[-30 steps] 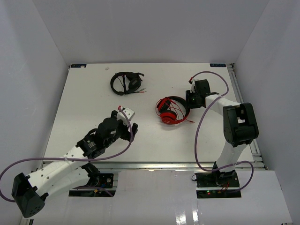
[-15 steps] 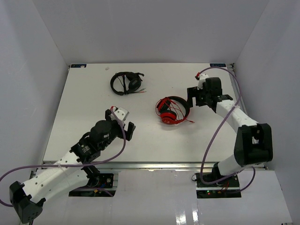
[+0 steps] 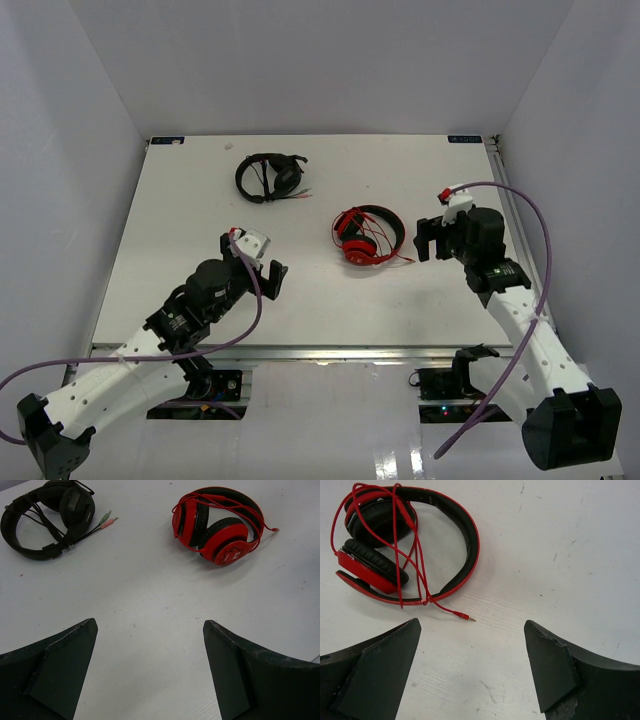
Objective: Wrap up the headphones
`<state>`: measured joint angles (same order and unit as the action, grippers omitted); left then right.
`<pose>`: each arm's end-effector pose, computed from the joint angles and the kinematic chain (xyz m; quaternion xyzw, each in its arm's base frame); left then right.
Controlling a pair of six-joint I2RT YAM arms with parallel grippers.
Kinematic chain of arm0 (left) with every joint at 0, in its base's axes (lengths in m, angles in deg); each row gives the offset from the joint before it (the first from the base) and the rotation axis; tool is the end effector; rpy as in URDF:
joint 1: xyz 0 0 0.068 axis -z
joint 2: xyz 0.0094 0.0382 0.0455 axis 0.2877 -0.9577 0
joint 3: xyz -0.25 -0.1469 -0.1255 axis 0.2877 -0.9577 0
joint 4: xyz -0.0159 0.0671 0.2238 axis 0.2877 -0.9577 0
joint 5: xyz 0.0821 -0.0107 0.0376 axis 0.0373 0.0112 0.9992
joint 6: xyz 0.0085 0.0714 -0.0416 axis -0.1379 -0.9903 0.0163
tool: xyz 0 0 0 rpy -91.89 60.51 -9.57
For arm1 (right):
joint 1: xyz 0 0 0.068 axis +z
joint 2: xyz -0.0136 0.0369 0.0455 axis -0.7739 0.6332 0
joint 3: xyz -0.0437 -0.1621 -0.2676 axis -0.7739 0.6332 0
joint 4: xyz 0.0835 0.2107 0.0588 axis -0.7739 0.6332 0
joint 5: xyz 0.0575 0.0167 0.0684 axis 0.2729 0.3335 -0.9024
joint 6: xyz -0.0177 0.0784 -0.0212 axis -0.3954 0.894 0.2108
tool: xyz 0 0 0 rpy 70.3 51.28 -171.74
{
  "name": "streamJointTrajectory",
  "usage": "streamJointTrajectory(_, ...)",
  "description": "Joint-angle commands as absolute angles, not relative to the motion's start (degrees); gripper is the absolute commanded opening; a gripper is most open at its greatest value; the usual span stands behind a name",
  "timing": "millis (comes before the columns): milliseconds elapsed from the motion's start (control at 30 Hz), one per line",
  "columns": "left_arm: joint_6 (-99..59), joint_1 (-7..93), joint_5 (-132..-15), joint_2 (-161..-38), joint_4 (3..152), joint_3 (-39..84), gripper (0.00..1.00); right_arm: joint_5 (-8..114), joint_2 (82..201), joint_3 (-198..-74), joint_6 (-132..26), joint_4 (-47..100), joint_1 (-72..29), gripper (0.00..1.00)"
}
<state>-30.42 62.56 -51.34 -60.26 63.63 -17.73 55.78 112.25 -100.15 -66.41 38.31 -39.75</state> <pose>0.1028 -0.0806 0.2972 0.2356 0.7636 -0.1466 0.5831 0.1819 0.0415 0.3072 -0.1526 0.8285 0.0560 0.5359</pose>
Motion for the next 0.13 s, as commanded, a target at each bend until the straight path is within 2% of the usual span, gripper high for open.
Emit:
streamJointTrajectory(0, -30.45, 62.32, -51.45, -59.79, 63.51, -17.58, 0.98, 58.95, 106.86, -98.96, -61.78, 35.97, -40.47, 0.9)
streamJointTrajectory(100, -30.39, 62.33, -51.3, -59.88, 63.45, -17.58, 0.98, 58.41, 106.58, -98.69, -61.11, 35.77, -41.17, 0.9)
